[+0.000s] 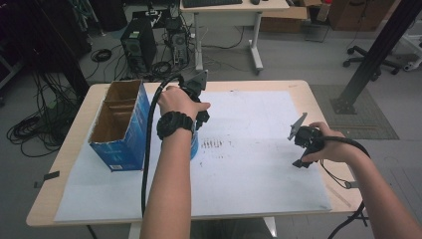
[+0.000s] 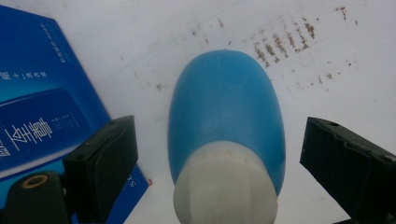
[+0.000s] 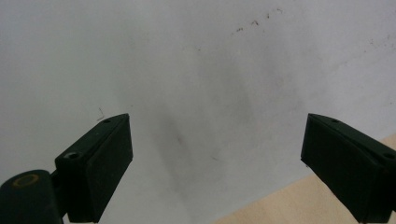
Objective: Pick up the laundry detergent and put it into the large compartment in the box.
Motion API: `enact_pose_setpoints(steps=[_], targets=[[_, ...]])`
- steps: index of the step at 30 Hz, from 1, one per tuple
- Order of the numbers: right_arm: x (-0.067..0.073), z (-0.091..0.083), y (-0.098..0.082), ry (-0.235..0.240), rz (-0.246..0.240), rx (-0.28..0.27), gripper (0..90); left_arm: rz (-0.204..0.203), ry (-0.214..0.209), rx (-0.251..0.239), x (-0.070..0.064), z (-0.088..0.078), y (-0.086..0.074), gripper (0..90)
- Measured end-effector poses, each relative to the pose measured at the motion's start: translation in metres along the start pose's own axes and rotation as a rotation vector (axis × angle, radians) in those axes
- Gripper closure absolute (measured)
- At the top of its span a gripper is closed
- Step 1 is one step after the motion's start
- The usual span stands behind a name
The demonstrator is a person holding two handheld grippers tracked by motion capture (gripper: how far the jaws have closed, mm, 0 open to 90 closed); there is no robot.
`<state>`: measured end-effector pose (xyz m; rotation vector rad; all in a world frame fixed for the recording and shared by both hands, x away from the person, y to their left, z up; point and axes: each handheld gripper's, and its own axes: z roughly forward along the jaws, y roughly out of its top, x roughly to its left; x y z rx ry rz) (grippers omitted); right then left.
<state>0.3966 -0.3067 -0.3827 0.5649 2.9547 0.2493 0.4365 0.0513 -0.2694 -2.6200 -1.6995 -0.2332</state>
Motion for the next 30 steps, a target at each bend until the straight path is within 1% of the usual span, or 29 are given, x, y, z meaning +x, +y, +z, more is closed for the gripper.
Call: enact_pose_setpoints(steps=[3, 5, 10, 13, 17, 18, 26, 30], targets=[[0.0, 0.0, 0.0, -0.001, 0.002, 0.002, 9.2, 0.004, 0.002, 0.011, 0.0, 0.002, 0.0, 11.8], [0.0, 0.001, 0.0, 0.001, 0.003, 0.002, 9.2, -0.001, -0.002, 0.011, -0.001, 0.005, 0.0, 12.0], [0.0, 0.002, 0.001, 0.003, 0.001, 0.003, 9.2, -0.01, 0.005, 0.019, -0.001, 0.009, 0.0, 11.8], [0.0, 0.003, 0.001, 0.005, 0.001, 0.001, 9.2, -0.016, -0.004, 0.027, -0.001, 0.013, -0.001, 12.3], [0.001, 0.004, 0.001, 0.005, 0.002, 0.003, 9.1, -0.021, -0.004, 0.029, 0.0, 0.015, -0.002, 12.9], [0.001, 0.004, 0.001, 0.006, 0.002, 0.002, 9.1, -0.017, -0.004, 0.037, 0.0, 0.016, -0.002, 14.8], [0.001, 0.005, 0.0, 0.008, 0.003, 0.001, 9.2, -0.018, -0.002, 0.04, -0.001, 0.02, -0.001, 17.0], [0.001, 0.006, -0.001, 0.008, 0.002, 0.002, 9.2, -0.017, -0.006, 0.045, -0.002, 0.022, -0.001, 20.5]])
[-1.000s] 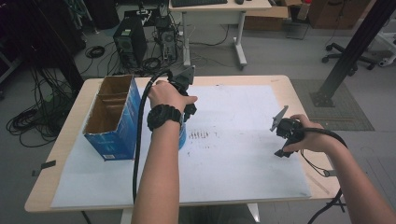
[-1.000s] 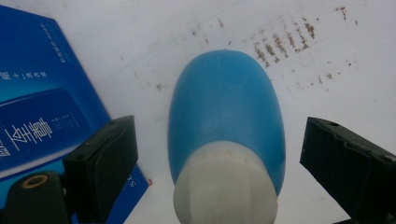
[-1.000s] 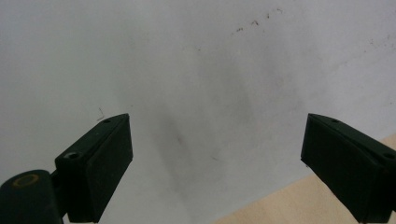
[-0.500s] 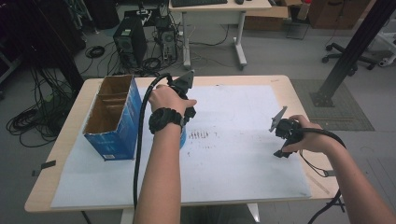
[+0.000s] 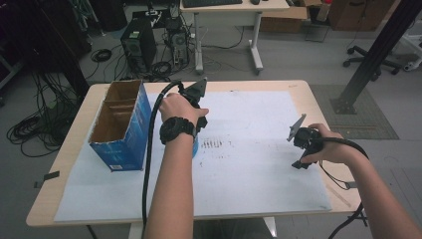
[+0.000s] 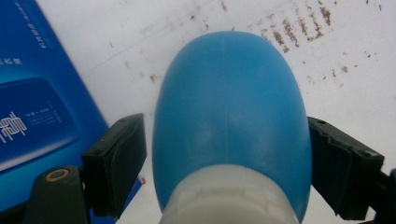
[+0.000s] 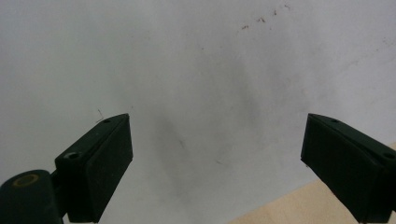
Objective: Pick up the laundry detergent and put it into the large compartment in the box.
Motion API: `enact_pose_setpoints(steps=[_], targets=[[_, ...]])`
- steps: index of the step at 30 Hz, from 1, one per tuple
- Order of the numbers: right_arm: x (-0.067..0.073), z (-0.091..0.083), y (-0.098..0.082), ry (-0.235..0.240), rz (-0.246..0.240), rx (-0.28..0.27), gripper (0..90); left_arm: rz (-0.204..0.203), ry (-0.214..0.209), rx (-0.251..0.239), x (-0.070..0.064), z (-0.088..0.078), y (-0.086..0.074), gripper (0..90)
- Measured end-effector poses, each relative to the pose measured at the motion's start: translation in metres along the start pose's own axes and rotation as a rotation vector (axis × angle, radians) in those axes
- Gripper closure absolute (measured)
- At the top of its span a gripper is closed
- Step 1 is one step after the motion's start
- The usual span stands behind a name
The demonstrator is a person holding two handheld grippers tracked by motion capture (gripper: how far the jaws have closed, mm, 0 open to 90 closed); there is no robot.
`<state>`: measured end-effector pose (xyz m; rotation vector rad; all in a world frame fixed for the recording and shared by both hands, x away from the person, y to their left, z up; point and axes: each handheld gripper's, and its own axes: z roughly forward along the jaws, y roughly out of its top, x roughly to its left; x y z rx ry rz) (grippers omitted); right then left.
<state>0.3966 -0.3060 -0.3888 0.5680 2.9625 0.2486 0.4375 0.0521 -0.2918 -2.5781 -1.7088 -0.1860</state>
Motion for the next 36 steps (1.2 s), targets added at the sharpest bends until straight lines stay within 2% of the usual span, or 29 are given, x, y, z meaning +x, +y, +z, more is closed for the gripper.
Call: enact_pose_setpoints(steps=[7, 9, 14, 20, 23, 36], targets=[[-0.0003, 0.0011, -0.0006, 0.003, 0.003, 0.003, 9.1, -0.009, -0.013, 0.011, 0.0011, 0.0029, -0.0006, 24.2], [-0.0001, 0.0024, -0.0003, 0.004, 0.002, 0.001, 9.2, -0.028, -0.031, 0.024, 0.0013, 0.0037, -0.0008, 27.1], [0.0003, 0.0036, -0.0001, 0.007, -0.001, 0.003, 9.1, -0.04, -0.026, 0.03, 0.0017, 0.0042, -0.0013, 27.4], [0.0004, 0.0033, -0.0005, 0.005, 0.002, 0.002, 9.2, -0.055, -0.024, 0.019, 0.0029, 0.0034, -0.0018, 32.5], [0.0005, 0.0038, -0.0008, 0.004, 0.001, 0.003, 9.2, -0.068, -0.04, 0.024, 0.0034, 0.0033, -0.0012, 35.1], [0.0004, 0.0057, -0.0012, 0.009, 0.004, 0.007, 9.1, -0.082, -0.056, 0.014, 0.0054, 0.0028, -0.0003, 37.3]])
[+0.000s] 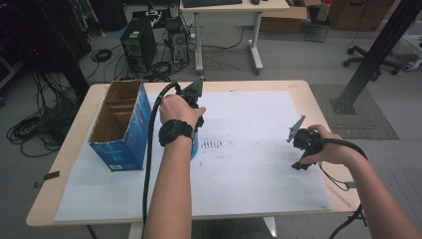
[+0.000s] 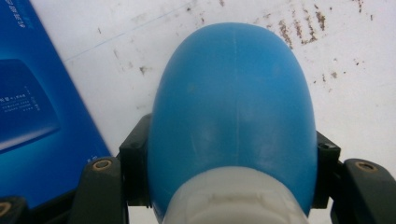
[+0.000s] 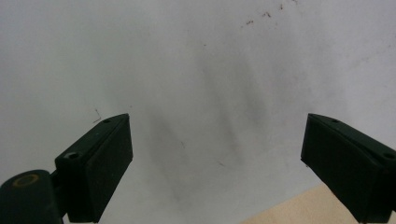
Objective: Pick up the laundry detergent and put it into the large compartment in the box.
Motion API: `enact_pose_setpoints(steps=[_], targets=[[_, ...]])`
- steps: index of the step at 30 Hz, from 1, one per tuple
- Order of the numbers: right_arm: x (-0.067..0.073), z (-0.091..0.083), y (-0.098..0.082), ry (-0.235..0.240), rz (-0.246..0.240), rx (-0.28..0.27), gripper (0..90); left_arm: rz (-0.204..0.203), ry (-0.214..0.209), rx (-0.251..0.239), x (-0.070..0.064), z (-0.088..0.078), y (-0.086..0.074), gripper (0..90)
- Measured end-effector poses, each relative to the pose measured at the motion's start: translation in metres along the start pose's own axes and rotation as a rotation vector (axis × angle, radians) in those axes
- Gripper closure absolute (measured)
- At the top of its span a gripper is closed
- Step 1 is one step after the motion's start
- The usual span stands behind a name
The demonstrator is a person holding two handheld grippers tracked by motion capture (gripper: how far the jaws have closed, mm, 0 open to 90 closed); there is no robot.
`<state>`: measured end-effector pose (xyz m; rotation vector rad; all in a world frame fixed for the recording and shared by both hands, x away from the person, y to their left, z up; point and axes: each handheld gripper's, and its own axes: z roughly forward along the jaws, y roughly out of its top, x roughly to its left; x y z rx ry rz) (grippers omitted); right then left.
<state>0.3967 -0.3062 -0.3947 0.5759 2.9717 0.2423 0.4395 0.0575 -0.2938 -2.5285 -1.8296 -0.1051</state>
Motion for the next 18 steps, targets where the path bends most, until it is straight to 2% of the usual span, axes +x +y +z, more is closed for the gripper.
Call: enact_pose_setpoints(steps=[18], targets=[[0.0007, -0.0024, 0.0024, -0.005, -0.002, 0.004, 9.2, 0.003, -0.006, 0.001, 0.0001, -0.0009, 0.0004, 37.7]])
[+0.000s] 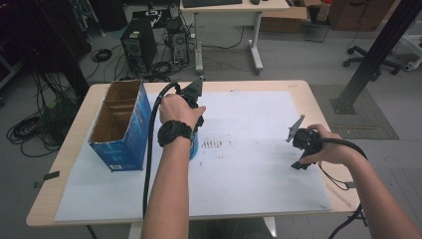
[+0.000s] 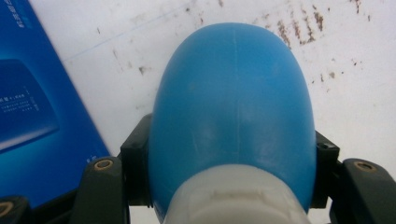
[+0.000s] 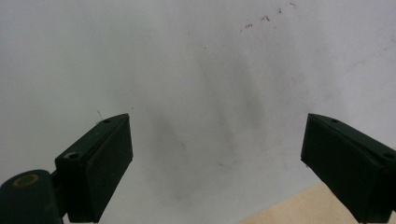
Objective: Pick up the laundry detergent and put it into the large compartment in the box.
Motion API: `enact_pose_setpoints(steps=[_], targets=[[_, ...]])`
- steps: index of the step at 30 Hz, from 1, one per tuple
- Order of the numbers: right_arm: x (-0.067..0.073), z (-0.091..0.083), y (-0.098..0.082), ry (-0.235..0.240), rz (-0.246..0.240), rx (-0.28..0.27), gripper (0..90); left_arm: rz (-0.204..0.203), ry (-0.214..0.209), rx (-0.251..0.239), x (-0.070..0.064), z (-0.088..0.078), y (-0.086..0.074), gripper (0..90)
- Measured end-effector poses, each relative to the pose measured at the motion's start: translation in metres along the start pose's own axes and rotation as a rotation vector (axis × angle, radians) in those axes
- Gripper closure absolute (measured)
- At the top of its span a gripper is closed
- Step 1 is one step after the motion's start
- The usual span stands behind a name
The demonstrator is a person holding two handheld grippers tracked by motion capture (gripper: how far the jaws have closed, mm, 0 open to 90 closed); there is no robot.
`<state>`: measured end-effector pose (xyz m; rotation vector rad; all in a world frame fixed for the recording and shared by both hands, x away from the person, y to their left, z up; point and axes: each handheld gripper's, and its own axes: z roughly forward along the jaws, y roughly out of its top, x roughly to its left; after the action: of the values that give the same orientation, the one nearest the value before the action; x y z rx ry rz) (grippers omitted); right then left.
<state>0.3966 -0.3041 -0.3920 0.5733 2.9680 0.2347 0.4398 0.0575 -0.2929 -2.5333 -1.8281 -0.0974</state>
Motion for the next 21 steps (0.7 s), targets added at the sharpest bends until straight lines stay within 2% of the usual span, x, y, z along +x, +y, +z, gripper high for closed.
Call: enact_pose_setpoints(steps=[17, 21], targets=[[0.0, -0.001, 0.002, 0.0, -0.007, 0.001, 9.2, 0.009, -0.019, 0.009, 0.0, -0.006, 0.0, 37.7], [0.0, -0.003, 0.002, -0.002, -0.005, 0.001, 9.2, 0.013, -0.01, 0.011, -0.001, -0.01, -0.001, 37.7]])
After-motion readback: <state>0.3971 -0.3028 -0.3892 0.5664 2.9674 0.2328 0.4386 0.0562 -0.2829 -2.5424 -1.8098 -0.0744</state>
